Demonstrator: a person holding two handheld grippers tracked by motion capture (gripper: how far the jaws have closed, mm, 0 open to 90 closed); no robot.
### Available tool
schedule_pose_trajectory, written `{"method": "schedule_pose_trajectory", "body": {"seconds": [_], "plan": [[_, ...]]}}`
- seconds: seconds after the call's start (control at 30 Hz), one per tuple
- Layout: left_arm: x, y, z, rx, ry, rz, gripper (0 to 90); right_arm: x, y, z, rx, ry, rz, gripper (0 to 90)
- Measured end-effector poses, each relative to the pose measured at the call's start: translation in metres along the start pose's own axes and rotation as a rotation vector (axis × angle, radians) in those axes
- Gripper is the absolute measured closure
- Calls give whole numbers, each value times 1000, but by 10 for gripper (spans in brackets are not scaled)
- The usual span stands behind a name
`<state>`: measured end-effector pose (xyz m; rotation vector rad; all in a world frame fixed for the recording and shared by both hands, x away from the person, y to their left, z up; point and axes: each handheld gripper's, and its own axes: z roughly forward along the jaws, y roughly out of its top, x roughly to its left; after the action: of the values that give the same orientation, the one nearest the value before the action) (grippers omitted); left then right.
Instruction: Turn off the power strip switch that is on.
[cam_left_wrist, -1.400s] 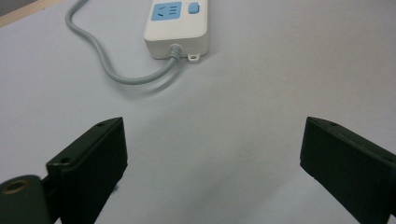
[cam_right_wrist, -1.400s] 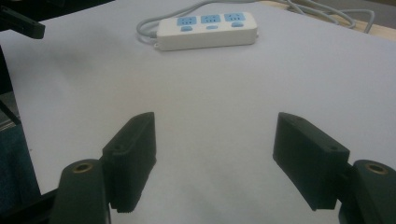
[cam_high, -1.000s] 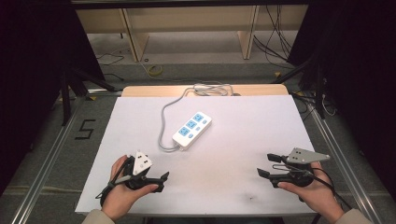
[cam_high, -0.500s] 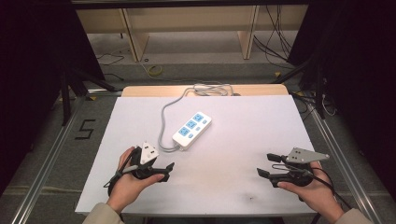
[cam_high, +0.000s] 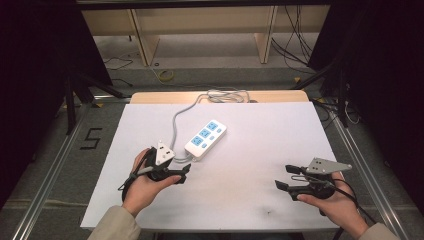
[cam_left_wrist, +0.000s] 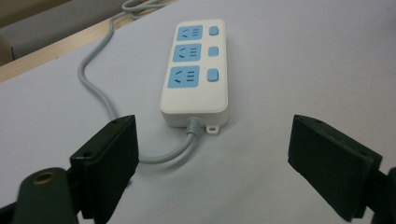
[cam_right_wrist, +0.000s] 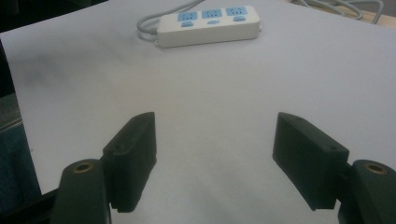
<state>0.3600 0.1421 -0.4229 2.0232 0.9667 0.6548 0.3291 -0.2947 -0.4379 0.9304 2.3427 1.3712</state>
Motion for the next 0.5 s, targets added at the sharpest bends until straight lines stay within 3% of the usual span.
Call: {"method": "schedule_pose_trajectory", "body": {"seconds": [0.37, 0.5], "plan": [[-1, 9, 11, 9, -9, 4, 164, -1, -1, 0, 1, 0, 7, 307], [-3, 11, 15, 23, -14, 33, 163, -1, -1, -1, 1, -1, 7, 305]]}}
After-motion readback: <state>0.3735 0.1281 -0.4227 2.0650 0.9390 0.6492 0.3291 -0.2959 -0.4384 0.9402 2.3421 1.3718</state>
